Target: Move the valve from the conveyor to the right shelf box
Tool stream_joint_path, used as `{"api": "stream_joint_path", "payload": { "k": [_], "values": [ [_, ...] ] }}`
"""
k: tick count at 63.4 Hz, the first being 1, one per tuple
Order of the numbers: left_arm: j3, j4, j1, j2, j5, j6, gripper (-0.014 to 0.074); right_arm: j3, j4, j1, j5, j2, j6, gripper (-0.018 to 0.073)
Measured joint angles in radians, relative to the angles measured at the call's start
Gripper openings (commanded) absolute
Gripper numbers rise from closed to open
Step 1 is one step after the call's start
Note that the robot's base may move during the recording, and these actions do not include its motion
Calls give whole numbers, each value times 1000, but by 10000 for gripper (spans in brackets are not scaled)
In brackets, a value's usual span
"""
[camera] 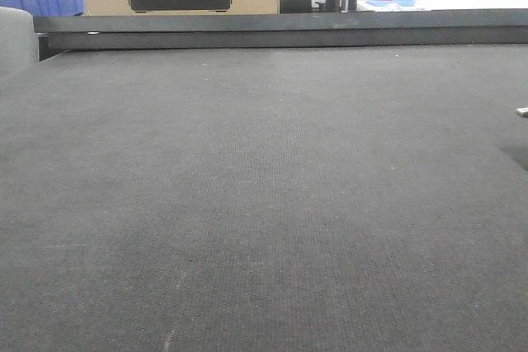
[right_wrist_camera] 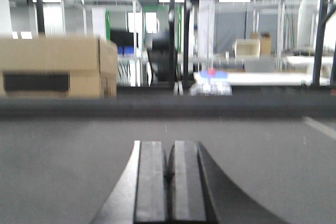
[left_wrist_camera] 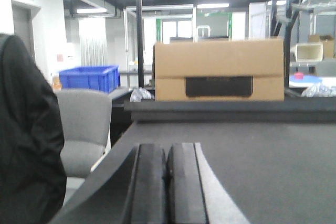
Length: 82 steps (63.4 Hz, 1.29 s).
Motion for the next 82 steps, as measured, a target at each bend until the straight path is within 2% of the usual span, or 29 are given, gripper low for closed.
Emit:
{"api": "stream_joint_path", "payload": {
  "k": [5,8,13,21,28,36,45,64,72,82],
  "values": [
    [-97,0,0,11,91,0,-72,-99,4,0,84,0,0,-141],
    [-159,0,0,31,153,0,1,-153,4,0,142,8,0,-85],
    [-257,0,0,87,263,0,175,-237,10,0,240,46,0,90],
    [-354,0,0,181,357,0,451,-325,10,0,312,132,0,388],
    [-426,0,0,261,405,0,590,-357,10,0,309,206,0,573],
    [-492,-35,0,348,470,0,599,-362,-7,0,298,291,0,568],
    [-534,-81,-38,413,510,0,599,-434,-12,0,355,422,0,568],
    [-563,-92,-115,479,532,0,599,-813,-30,2,722,837,0,568],
    [-563,-92,-132,480,537,0,599,-981,-52,2,913,1007,-3,568],
    [-563,-94,-135,480,539,0,599,-1108,-63,2,1072,1174,-38,568]
  ]
}}
